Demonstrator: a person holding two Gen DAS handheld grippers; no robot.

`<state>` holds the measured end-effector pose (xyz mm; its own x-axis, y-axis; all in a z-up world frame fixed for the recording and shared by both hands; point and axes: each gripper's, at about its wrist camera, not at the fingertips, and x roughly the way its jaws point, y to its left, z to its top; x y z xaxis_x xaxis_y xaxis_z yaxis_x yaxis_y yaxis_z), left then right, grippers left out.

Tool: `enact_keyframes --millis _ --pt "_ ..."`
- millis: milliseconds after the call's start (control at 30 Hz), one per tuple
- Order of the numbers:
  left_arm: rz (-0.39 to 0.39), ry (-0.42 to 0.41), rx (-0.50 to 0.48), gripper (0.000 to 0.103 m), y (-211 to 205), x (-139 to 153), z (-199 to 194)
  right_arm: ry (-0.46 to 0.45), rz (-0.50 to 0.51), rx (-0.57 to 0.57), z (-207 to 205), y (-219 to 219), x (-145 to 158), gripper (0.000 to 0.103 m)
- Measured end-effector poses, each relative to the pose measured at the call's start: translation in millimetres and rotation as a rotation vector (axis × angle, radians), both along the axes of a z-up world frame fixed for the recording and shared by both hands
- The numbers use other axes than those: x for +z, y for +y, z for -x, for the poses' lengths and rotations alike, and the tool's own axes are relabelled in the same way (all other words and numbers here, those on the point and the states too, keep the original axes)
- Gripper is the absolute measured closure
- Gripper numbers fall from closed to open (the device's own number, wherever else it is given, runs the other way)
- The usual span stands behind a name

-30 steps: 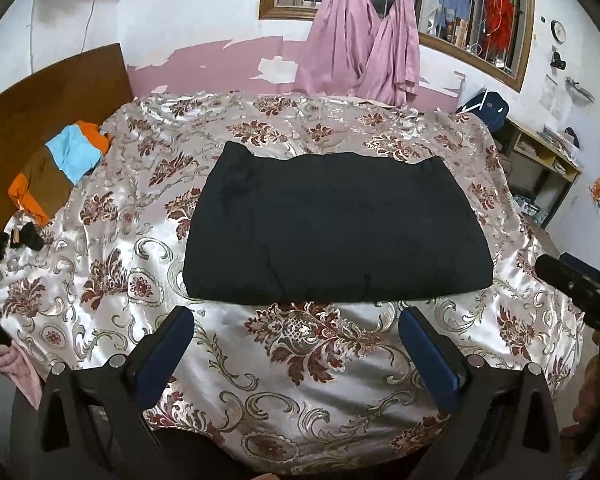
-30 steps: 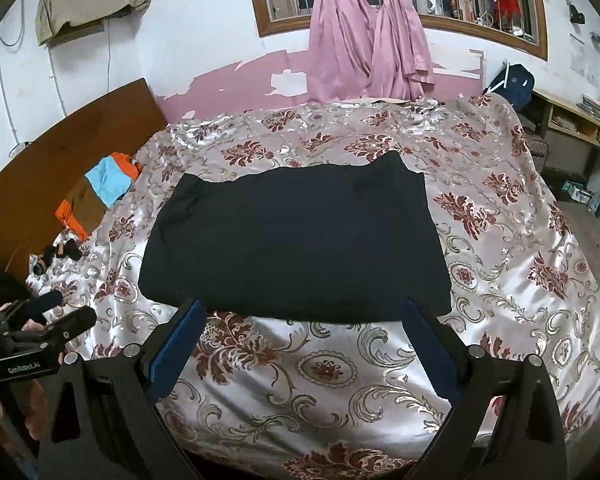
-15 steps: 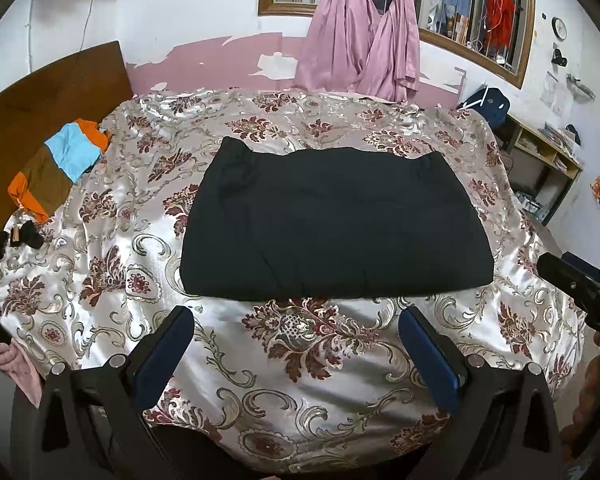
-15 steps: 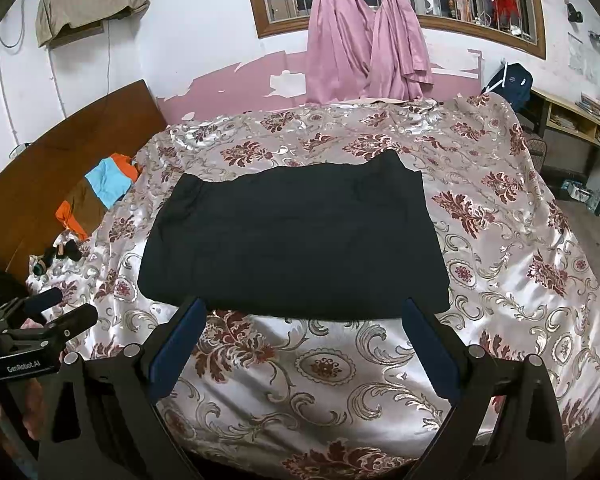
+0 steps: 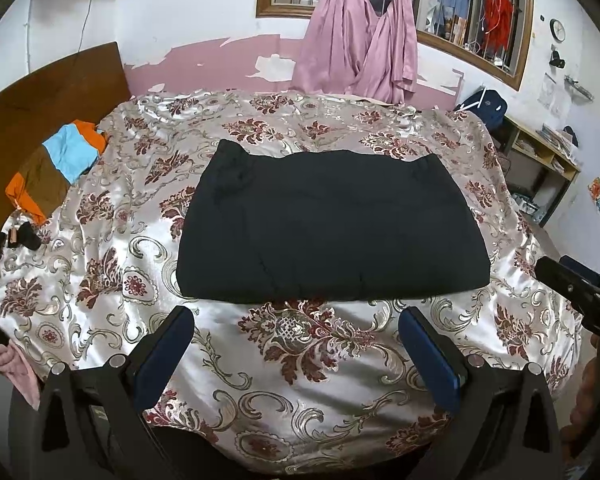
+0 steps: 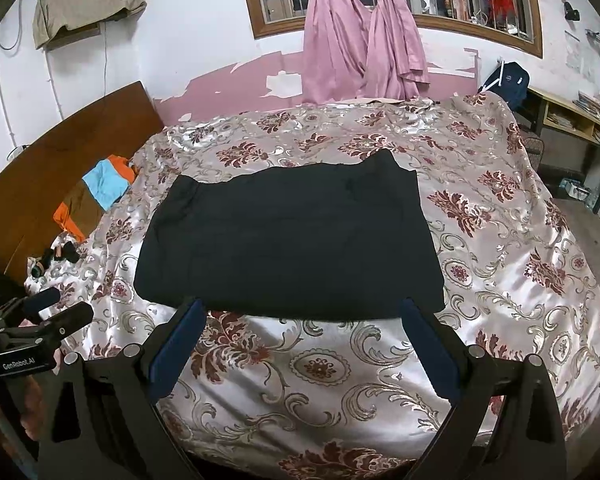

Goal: Fold large clothes

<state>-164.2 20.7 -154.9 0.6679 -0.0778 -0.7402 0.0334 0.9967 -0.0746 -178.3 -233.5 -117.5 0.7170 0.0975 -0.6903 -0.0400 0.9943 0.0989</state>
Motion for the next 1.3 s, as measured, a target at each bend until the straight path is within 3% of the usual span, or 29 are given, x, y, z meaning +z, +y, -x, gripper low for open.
enact_keyframes --millis 1300 --pt "-0.008 0.006 0.002 0.0 -8.0 -1.3 -2.2 -0.003 0.002 -0.001 1.5 0.1 0.4 0.007"
